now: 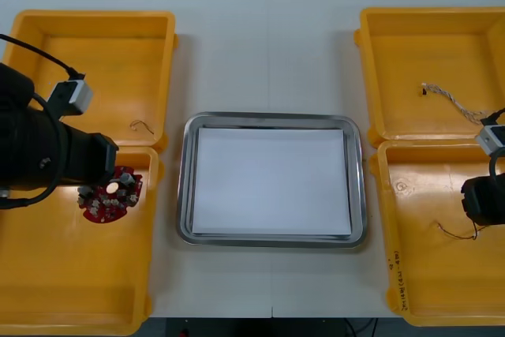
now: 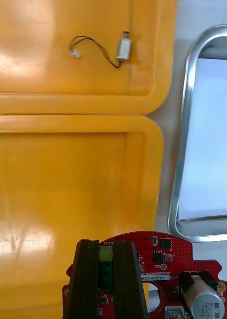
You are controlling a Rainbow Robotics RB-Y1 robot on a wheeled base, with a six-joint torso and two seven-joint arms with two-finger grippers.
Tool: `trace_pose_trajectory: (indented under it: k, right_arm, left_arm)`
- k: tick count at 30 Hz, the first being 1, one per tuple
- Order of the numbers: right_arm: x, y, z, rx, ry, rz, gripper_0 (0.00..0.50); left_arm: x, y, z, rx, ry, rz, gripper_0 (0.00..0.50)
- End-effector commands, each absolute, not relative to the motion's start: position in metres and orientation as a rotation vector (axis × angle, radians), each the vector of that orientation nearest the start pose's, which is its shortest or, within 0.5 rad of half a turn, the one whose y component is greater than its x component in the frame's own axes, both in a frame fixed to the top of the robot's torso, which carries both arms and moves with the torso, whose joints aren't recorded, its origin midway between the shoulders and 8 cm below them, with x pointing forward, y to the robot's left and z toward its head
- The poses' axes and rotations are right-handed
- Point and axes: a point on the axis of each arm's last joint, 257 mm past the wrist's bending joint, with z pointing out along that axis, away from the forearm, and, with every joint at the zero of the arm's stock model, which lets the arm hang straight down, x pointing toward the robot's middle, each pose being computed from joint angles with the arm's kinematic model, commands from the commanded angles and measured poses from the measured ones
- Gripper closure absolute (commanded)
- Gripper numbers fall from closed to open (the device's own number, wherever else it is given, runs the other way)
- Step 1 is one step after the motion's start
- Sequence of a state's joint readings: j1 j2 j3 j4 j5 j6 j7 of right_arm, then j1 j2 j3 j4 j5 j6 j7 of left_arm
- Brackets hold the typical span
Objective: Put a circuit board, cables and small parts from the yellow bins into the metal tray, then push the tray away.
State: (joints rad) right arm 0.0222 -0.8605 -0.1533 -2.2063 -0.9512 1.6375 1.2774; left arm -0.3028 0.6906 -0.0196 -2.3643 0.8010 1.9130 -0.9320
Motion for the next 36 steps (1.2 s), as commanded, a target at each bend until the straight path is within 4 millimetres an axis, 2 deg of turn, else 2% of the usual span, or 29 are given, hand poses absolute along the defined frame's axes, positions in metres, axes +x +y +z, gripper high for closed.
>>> trace_pose_trajectory:
  k: [1, 9, 11, 16, 18, 19, 21, 22, 25, 29, 36]
  right_arm:
    - [0.366, -0.327, -0.207, -0.077, 2.665, 0.132, 0.500]
    - [0.362, -0.332, -0.212, -0.071, 2.683, 0.110, 0.500]
    - [0.363, -0.332, -0.211, -0.069, 2.681, 0.109, 0.498]
    - [0.362, -0.335, -0.213, -0.059, 2.684, 0.100, 0.334]
    - [0.361, -0.337, -0.215, -0.053, 2.686, 0.090, 0.201]
    - [0.360, -0.337, -0.215, -0.052, 2.687, 0.090, 0.166]
    - [0.359, -0.339, -0.217, -0.048, 2.690, 0.084, 0.014]
    - [0.359, -0.339, -0.217, -0.048, 2.690, 0.084, 0.000]
    - [0.359, -0.339, -0.217, -0.047, 2.690, 0.083, 0.000]
    - [0.361, -0.343, -0.216, -0.034, 2.685, 0.065, 0.000]
    - [0.360, -0.350, -0.215, 0.123, 2.686, 0.068, 0.000]
  left_arm:
    - [0.389, 0.227, -0.155, 0.002, 2.623, -0.114, 0.500]
    - [0.401, 0.195, -0.160, 0.064, 2.632, -0.108, 0.500]
    - [0.406, 0.182, -0.159, 0.080, 2.623, -0.124, 0.500]
    - [0.412, 0.157, -0.159, 0.115, 2.605, -0.134, 0.500]
    - [0.416, 0.145, -0.158, 0.131, 2.590, -0.136, 0.500]
    - [0.416, 0.142, -0.159, 0.136, 2.588, -0.135, 0.500]
    - [0.419, 0.130, -0.159, 0.151, 2.574, -0.158, 0.500]
    - [0.419, 0.124, -0.161, 0.155, 2.570, -0.173, 0.500]
    - [0.422, 0.111, -0.163, 0.171, 2.552, -0.208, 0.500]
    - [0.423, 0.104, -0.168, 0.187, 2.532, -0.202, 0.500]
    - [0.422, 0.087, -0.178, 0.213, 2.514, -0.218, 0.500]
